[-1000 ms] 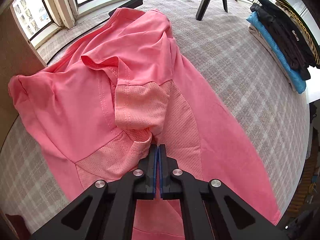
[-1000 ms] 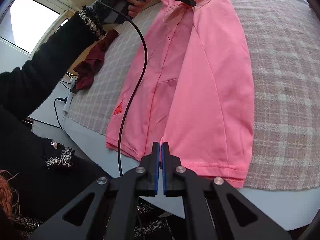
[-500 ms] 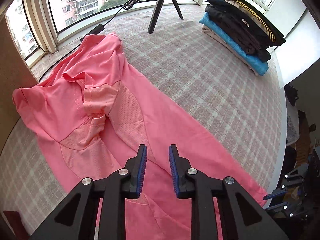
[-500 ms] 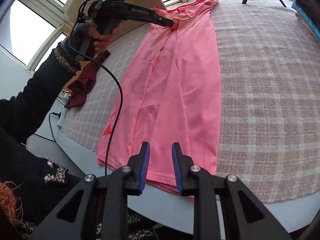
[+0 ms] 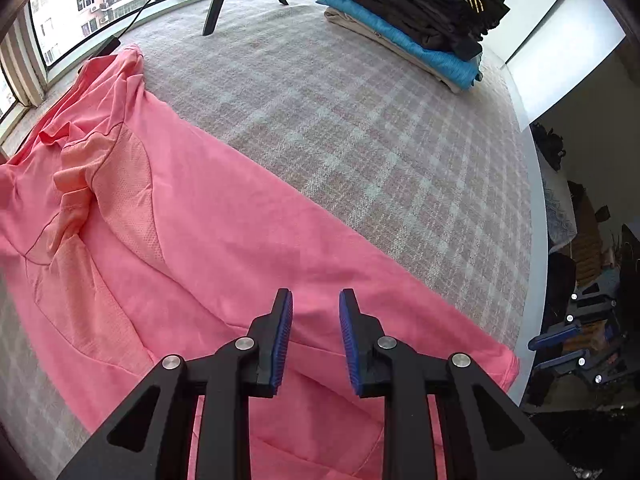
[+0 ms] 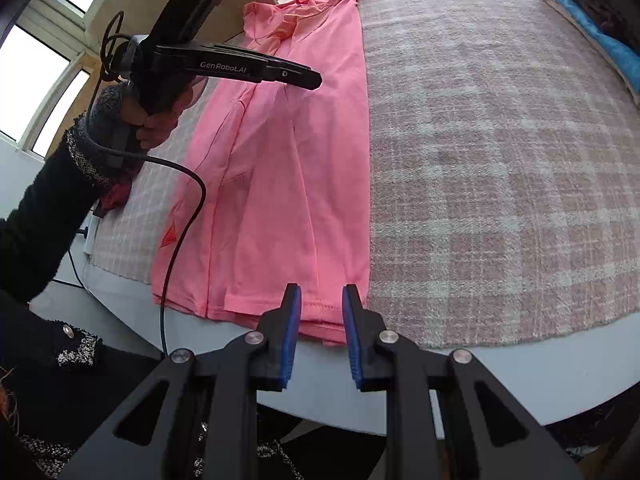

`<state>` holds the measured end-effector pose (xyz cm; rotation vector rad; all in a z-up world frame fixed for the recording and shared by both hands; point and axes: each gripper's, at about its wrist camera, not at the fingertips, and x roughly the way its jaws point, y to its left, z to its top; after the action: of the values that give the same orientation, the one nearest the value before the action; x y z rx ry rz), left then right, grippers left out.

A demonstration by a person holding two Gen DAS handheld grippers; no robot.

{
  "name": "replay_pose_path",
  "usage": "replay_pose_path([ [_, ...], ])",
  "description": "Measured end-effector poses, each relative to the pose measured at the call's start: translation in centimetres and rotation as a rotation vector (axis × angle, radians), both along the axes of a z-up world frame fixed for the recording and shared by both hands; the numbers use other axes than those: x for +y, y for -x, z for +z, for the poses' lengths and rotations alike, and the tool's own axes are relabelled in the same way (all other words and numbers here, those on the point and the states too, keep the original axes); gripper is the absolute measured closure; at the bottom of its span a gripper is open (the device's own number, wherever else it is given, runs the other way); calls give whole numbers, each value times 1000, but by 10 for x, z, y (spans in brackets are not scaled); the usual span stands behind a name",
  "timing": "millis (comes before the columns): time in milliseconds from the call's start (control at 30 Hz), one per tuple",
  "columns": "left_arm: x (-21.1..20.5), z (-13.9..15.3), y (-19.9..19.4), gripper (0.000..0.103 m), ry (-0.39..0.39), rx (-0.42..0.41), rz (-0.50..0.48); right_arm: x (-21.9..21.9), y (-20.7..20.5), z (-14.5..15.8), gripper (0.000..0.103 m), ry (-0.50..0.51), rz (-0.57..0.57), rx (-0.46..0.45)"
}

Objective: Fold clothes
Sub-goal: 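Open both grippers and move them to the hem end of the folded shirt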

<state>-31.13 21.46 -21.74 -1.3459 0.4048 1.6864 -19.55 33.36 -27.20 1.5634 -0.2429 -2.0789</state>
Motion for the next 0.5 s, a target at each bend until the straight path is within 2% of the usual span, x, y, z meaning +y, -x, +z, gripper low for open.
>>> replay_pose_path([
  [100,-47,23,-14,79,-41,-2,83,4,-2,16,76,13,-21,76],
  [200,-100,42,-45,78,-52,15,183,-14,7,10,71,16,31,92],
  [267,-136,52,-66,73,-58,23,254,-30,13,3,71,4,79,98],
  [400,-189,47,-103,71,-63,0,418,-58,14,-27,69,-75,191,57],
  [500,-203,30,-130,71,-39,-15,522,-57,0,-28,67,-117,261,62],
])
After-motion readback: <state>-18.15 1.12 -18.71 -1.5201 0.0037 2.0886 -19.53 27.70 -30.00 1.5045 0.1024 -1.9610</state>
